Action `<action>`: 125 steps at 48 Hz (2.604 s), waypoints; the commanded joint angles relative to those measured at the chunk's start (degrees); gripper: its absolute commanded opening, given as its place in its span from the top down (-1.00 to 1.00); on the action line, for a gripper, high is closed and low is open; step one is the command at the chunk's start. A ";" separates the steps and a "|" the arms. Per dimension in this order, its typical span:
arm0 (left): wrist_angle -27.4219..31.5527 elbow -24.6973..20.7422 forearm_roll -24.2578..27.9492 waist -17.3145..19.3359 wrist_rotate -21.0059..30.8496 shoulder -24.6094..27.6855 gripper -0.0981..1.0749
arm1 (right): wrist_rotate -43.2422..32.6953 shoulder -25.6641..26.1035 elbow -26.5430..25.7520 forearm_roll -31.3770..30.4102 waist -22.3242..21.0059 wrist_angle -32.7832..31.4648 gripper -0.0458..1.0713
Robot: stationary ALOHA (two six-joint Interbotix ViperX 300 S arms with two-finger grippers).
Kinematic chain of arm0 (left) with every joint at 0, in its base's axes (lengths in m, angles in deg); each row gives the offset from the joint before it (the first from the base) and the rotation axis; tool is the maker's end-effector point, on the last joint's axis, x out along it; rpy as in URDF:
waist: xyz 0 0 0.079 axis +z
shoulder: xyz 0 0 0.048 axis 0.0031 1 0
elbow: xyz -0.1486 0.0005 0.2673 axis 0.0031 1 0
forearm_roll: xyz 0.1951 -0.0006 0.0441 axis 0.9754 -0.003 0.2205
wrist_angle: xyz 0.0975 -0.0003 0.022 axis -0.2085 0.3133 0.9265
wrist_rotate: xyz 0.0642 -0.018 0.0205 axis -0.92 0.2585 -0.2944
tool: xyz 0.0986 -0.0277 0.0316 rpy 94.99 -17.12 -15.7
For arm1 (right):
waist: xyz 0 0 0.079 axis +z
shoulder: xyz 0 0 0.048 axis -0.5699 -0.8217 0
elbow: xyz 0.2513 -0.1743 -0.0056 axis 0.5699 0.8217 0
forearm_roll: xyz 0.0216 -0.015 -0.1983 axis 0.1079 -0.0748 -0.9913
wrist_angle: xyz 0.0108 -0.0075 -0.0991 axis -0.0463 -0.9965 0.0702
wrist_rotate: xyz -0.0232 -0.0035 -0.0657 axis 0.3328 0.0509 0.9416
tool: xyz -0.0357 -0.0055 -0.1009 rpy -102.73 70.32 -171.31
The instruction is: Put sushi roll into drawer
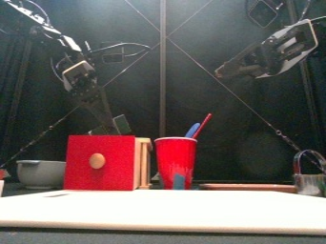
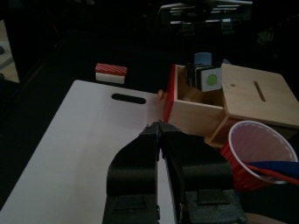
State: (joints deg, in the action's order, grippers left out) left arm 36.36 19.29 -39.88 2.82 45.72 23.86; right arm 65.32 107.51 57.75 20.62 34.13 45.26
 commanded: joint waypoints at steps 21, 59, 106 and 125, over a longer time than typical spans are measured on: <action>-1.41 -0.26 2.29 -0.79 -1.23 -0.09 -0.48 | -0.09 0.35 -0.35 0.18 -0.18 0.53 0.82; 0.18 -1.41 6.06 -0.88 -0.88 -1.76 -0.66 | -0.09 0.35 -0.09 0.18 -0.09 0.53 0.82; -18.90 13.01 -14.94 -1.85 5.36 -23.55 -0.64 | -0.26 0.88 0.62 0.44 0.44 0.44 0.82; -20.65 14.85 -13.54 0.35 4.92 -24.26 -0.64 | -0.26 0.88 1.05 1.32 0.70 0.44 0.82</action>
State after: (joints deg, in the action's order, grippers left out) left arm 16.23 35.20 -54.20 2.64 50.73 -0.40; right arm 65.15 107.60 59.25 21.59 34.66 45.26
